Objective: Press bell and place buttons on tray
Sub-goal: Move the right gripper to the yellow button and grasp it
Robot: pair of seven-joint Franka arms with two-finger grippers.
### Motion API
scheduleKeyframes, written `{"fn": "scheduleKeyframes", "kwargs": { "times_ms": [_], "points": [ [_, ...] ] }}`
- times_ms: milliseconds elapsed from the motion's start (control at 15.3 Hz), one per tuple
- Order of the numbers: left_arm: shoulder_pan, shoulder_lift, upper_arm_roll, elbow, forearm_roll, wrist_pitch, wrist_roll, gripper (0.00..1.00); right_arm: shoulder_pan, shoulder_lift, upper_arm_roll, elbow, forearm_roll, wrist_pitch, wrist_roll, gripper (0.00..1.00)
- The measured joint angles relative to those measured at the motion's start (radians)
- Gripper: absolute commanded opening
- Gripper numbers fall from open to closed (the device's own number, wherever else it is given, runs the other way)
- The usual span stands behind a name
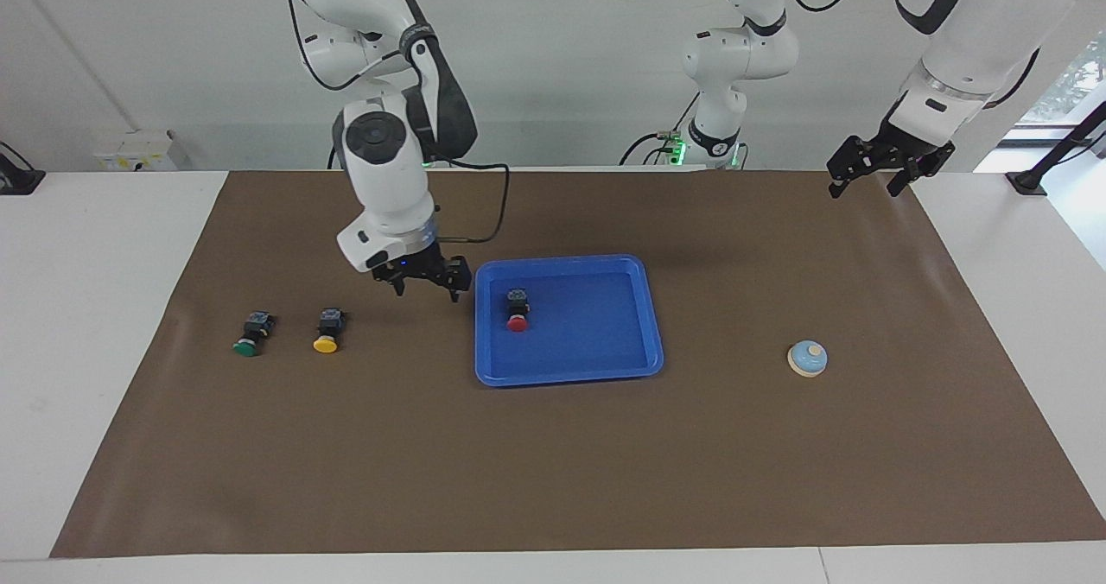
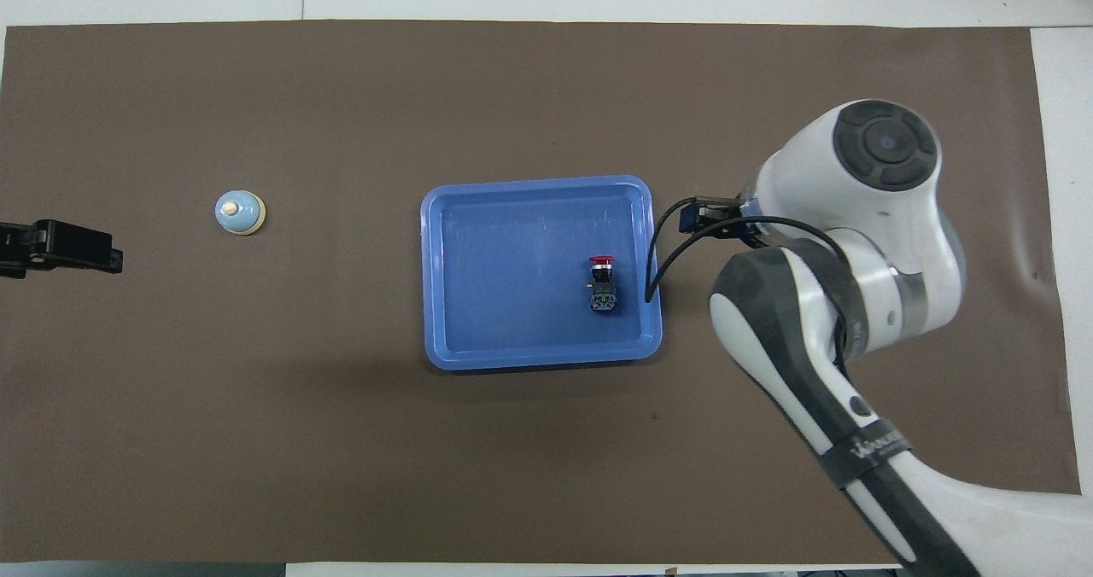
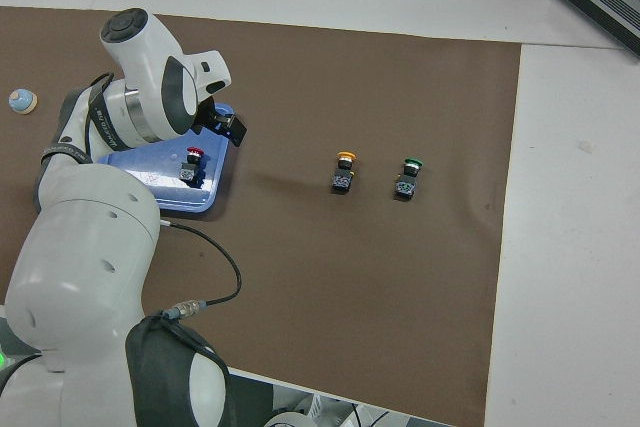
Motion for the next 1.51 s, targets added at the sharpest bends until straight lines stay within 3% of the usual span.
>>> {"fn": "scheduleKeyframes", "kwargs": {
  "times_ms": [393,655,916,1375,1506],
  "points": [
    [0.0,0.0,0.0,0.0,0.0,0.0,0.0,1.0,-0.176,-0.007,-0.001,-0.074,-0.001,0.005,-0.243,1.0],
    [0.0,0.0,0.0,0.0,0.0,0.0,0.0,1.0,-0.275,-0.033,-0.001,-0.234,-0.001,0.206,-0.423,1.0],
    [0.0,0.0,0.0,0.0,0.0,0.0,0.0,1.0,-0.303,-0.052,-0.001,-0.384,-0.001,0.401,-0.497,1.0],
    [0.0,0.0,0.0,0.0,0.0,0.0,0.0,1.0,-0.304,-0.03,0.004,-0.411,-0.001,0.489,-0.51,1.0],
    [0.0,0.0,0.0,0.0,0.0,0.0,0.0,1.0,-0.304,-0.014,0.004,-0.412,0.0,0.508,-0.51,0.96]
  ]
}}
